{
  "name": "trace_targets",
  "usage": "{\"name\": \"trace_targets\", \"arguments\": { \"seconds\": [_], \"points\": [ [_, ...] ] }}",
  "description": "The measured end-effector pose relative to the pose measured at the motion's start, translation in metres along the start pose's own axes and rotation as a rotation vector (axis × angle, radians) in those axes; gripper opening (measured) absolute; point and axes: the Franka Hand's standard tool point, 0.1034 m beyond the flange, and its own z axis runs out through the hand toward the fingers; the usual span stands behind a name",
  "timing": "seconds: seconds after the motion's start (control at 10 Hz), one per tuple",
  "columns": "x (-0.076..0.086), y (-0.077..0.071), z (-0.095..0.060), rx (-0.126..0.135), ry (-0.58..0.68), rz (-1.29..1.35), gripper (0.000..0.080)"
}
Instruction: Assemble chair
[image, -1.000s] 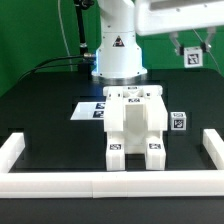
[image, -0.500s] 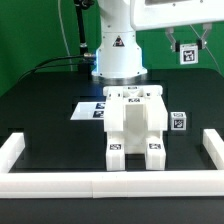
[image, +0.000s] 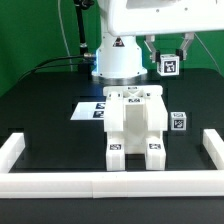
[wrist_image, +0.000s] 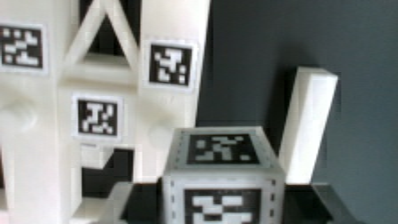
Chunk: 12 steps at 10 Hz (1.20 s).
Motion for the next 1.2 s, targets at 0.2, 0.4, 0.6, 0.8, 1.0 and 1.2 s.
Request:
{"name": "trace_targets", "arguments": {
  "seconds": [0.2, 0.4, 0.6, 0.8, 1.0, 1.2],
  "points": [
    [0.0, 0.0, 0.001, -0.001, -0.001, 0.0, 0.0284],
    [0.007, 0.013, 0.002, -0.008, 0.003, -0.039, 0.0284],
    [0.009, 0.02, 0.009, -0.016, 0.004, -0.032, 0.0284],
    [0.0, 0.02, 0.021, -0.017, -0.005, -0.029, 0.0284],
    [-0.003, 0.019, 0.027, -0.02, -0.013, -0.031, 0.0284],
    [-0.003, 0.022, 0.028, -0.021, -0.014, -0.03, 0.0284]
  ]
}}
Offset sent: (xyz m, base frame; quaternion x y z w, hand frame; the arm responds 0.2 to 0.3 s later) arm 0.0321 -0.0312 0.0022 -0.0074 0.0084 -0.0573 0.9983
